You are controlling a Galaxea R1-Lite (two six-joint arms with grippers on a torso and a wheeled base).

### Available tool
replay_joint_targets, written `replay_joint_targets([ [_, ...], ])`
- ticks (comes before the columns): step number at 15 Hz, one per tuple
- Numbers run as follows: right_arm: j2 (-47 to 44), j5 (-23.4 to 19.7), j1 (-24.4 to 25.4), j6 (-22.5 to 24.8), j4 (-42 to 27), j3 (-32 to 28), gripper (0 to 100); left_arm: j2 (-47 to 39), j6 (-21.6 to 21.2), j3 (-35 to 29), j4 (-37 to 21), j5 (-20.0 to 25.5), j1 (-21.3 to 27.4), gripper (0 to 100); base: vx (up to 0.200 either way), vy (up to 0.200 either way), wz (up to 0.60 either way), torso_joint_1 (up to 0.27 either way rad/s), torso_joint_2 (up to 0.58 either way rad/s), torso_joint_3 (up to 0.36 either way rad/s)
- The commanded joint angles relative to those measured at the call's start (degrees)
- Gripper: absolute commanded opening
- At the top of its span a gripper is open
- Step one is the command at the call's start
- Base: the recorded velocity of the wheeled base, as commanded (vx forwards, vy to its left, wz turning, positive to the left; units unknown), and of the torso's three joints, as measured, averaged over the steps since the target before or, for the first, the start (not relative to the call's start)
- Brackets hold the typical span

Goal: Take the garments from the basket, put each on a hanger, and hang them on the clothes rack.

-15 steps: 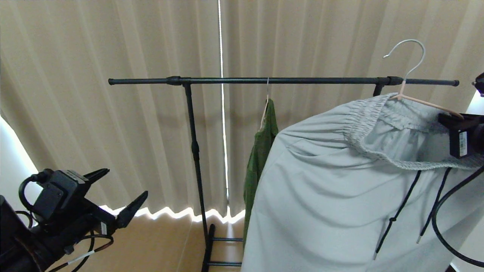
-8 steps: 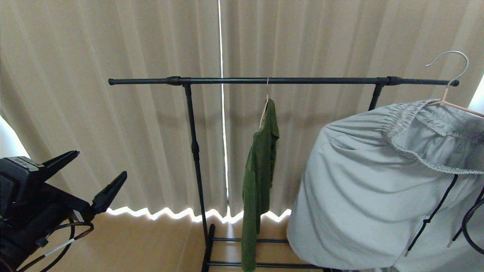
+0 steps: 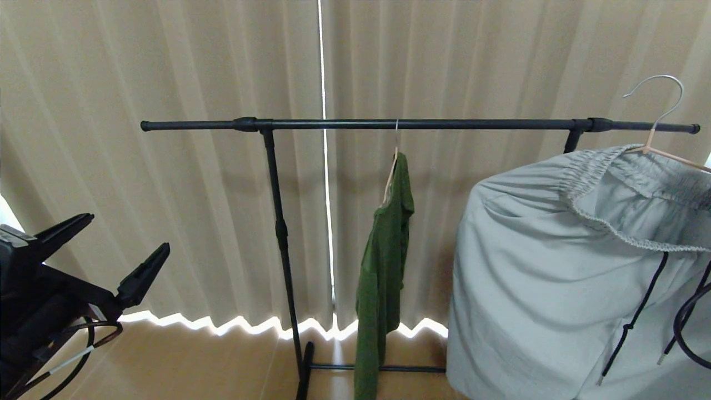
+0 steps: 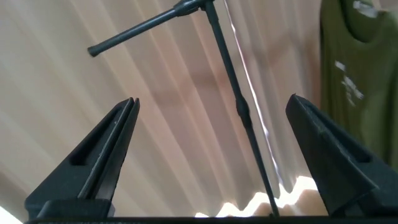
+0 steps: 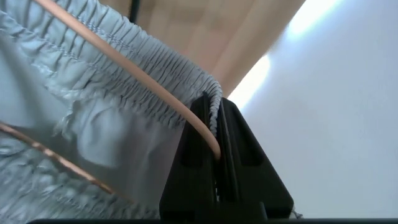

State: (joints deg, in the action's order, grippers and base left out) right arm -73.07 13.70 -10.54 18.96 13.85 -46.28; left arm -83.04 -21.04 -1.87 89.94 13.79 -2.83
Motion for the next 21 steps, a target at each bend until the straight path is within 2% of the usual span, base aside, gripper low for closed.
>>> replay_joint_targets([
  [1, -0.9, -0.1, 0.0, 0.0, 0.0, 0.0, 0, 0.2, -0.1, 0.2, 0.1, 0.0, 0.1, 100, 0.2, 0.0, 0.0, -0.002, 0.0, 0.002],
  [4, -2.1, -0.1, 0.0, -0.1, 0.0, 0.0, 0, 0.1, -0.3, 0.5, 0.1, 0.1, 0.3, 100, 0.2, 0.0, 0.0, 0.002, 0.0, 0.002],
  [10, -5.3, -0.1, 0.2, -0.1, 0.8, -1.1, 0, 0.1, 0.1, 0.1, 0.1, 0.0, 0.3, 100, 0.0, 0.0, 0.0, 0.0, 0.0, 0.0],
  [12, -8.6, 0.0, 0.4, -0.2, 0.7, -3.6, 0, 1.7, 0.4, -2.9, -1.8, -0.3, 0.1, 100, 0.0, 0.0, 0.0, 0.0, 0.0, 0.0],
  [13, -10.3, 0.3, 0.4, -0.2, 0.7, -5.4, 0, 5.9, 0.8, -6.2, -11.5, -0.3, 0.0, 100, 0.0, 0.0, 0.0, 0.0, 0.0, 0.0],
  [14, -12.3, 1.3, 0.4, -0.2, 0.7, -6.8, 0, 11.1, 3.2, -10.4, -23.6, -0.3, 0.0, 100, 0.0, 0.0, 0.0, 0.0, 0.0, 0.0],
  [16, -17.2, 2.6, 0.4, -0.6, 0.7, -10.5, 0, 22.2, 10.7, -20.1, -51.7, 0.4, 0.5, 100, 0.0, 0.0, 0.0, 0.0, 0.0, 0.0],
  [18, -21.3, 5.0, 0.4, -0.9, 0.7, -13.7, 0, 27.1, 13.7, -24.8, -64.4, 1.2, 2.3, 100, 0.0, 0.0, 0.0, 0.0, 0.0, 0.0],
  [21, -27.7, 6.7, 0.5, -1.6, 0.7, -18.2, 0, 29.3, 14.0, -24.4, -64.9, 1.4, 3.5, 100, 0.0, 0.0, 0.0, 0.0, 0.0, 0.0],
])
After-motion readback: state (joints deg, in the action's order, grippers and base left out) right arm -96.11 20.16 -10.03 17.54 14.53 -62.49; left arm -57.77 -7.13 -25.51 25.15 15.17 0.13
